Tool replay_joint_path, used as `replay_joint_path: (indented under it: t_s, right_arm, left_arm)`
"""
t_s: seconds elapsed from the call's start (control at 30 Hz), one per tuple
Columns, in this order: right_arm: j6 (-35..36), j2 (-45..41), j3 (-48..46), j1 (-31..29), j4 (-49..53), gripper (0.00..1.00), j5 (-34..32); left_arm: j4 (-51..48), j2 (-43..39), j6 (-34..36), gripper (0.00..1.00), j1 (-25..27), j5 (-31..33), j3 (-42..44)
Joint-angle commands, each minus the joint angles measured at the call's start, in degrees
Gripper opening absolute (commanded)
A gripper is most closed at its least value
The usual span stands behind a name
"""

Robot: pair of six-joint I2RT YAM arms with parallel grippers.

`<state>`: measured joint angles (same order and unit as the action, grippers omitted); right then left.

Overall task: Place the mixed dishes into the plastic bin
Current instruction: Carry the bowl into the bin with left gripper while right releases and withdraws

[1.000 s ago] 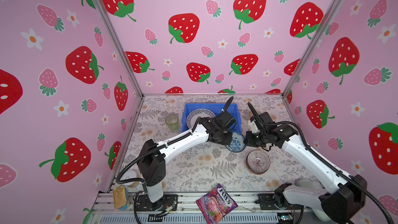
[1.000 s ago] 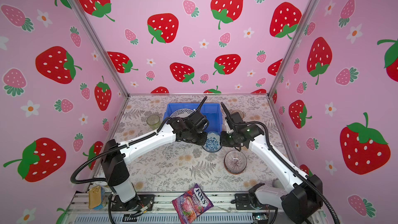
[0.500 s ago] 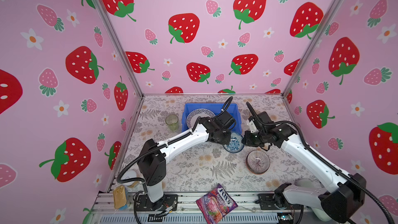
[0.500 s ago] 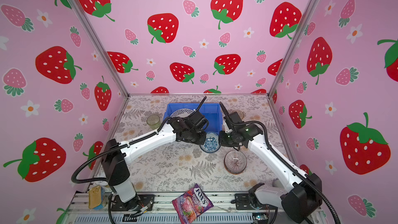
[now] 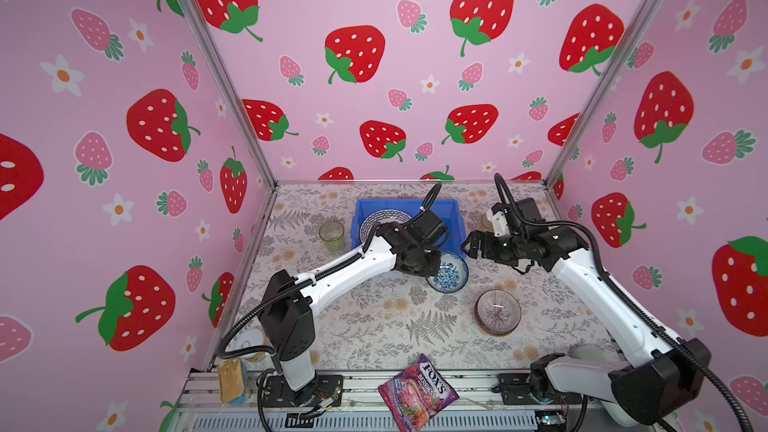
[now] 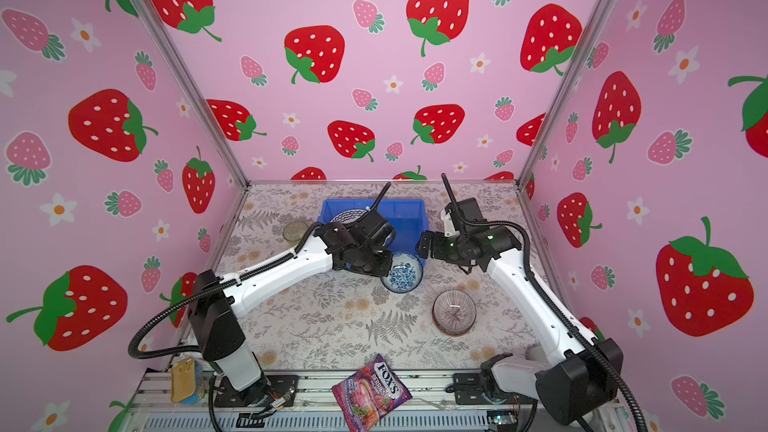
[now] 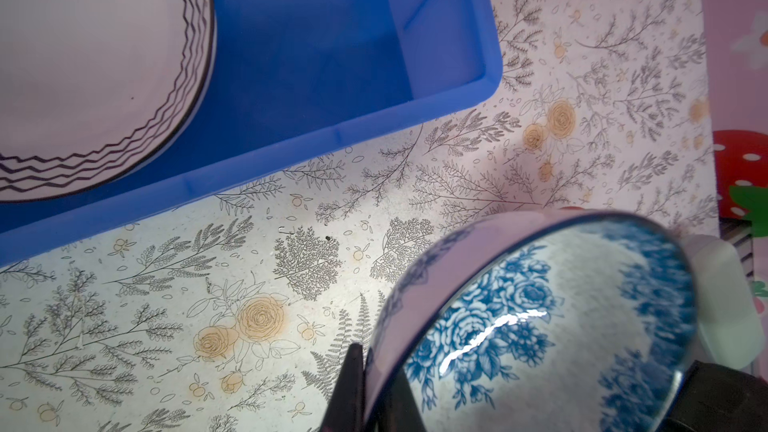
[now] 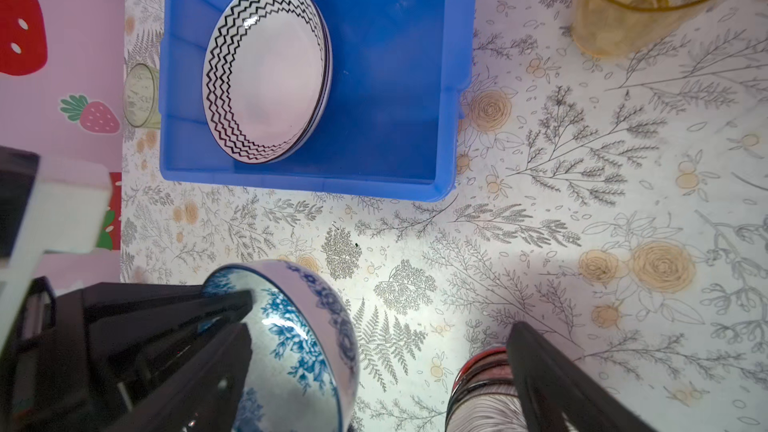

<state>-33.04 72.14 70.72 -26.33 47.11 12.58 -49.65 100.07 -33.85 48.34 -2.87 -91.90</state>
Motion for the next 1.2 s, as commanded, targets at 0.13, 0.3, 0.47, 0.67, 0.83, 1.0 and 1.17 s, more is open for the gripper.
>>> replay_joint_path:
  t_s: [0.13,0.3,0.47,0.67,0.83,1.0,1.17]
  right_arm:
    - [3.71,-1.29,0.45,5.48,1.4,0.99,2.46]
    - [5.17,-2.14,-1.0,8.92,0.85,0.99,4.93]
    - [5.52,-3.36,-3.09,11.42,-0.43,0.99,7.0]
    - [5.79,-4.08,-4.89,12.29,-1.73,1.0,7.29]
    - [4.97,-4.46,-6.19,12.54,-3.24,1.0,8.15]
    - [4.09,-5.26,-8.32,12.7,-4.69,1.0,7.86]
    - [3.0,-6.07,-10.41,12.67,-5.84,0.99,8.12]
  left_arm:
    - [-5.59,3.52,-0.16,0.0,-6.73,-1.02,-13.48]
    - [-6.05,10.38,-2.4,0.0,-10.54,-2.37,-21.35]
    - [-4.79,16.52,-4.92,0.0,-11.57,-2.04,-28.41]
    - [-1.76,22.16,-8.26,0.0,-11.76,0.32,-32.81]
    - [1.11,25.69,-10.8,0.0,-12.39,2.29,-34.14]
    - [3.59,28.08,-12.46,0.0,-12.65,4.18,-34.57]
    - [4.13,30.04,-14.25,0.0,-13.17,4.91,-35.34]
